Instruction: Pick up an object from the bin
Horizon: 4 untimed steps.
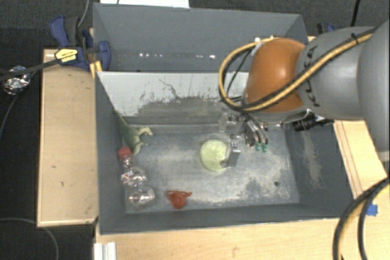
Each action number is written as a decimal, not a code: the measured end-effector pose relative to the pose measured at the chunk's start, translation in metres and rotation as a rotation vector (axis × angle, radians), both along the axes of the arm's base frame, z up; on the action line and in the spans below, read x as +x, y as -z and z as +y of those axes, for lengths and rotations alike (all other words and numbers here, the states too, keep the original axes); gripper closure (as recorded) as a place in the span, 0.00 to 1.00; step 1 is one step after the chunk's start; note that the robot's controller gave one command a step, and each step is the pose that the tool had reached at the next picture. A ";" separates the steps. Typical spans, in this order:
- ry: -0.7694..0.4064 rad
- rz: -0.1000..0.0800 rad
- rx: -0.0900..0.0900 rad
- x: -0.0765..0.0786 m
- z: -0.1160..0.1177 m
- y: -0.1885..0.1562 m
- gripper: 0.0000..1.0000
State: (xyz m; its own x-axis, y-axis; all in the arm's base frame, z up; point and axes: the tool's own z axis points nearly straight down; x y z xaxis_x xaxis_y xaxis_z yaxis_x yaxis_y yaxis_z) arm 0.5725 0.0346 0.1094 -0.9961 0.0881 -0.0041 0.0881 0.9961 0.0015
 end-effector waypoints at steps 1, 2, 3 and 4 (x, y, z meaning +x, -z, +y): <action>0.026 0.009 0.000 -0.011 0.005 0.027 0.00; 0.090 0.001 0.001 -0.030 0.013 0.010 0.00; 0.008 0.005 0.000 -0.027 0.013 0.028 0.00; 0.241 0.002 0.002 -0.045 0.017 0.039 1.00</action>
Offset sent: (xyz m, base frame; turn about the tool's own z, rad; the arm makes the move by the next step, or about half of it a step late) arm -0.0312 0.0134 -0.0094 0.0910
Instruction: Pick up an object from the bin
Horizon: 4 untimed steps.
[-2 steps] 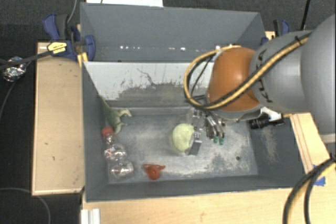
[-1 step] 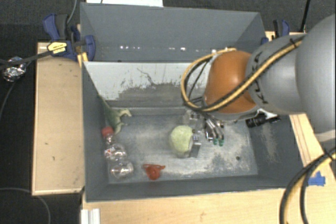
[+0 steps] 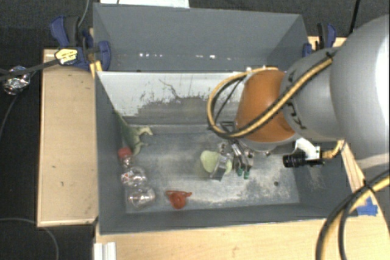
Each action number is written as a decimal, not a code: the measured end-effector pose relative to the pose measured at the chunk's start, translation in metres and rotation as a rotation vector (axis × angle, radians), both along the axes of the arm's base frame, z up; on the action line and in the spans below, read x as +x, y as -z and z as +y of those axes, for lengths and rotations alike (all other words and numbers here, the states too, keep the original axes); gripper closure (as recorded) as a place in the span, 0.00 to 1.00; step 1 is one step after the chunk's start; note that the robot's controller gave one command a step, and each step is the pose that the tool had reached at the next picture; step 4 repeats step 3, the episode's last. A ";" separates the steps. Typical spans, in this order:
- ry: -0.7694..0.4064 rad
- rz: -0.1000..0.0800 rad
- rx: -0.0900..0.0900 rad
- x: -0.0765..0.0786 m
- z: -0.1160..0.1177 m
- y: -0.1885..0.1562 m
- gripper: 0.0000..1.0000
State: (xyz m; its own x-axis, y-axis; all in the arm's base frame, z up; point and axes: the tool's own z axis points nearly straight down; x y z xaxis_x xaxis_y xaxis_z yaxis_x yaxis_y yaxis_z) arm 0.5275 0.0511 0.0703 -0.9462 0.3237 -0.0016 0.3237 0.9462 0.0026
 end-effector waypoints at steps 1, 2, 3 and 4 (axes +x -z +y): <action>0.000 0.000 0.000 0.000 0.000 0.000 1.00; 0.000 0.003 0.000 -0.001 0.000 -0.005 1.00; -0.002 0.009 -0.001 -0.003 0.000 -0.027 1.00; -0.002 0.009 -0.001 -0.003 0.000 -0.027 1.00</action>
Offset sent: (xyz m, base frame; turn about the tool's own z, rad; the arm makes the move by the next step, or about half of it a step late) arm -0.0002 0.0002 0.0935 0.0000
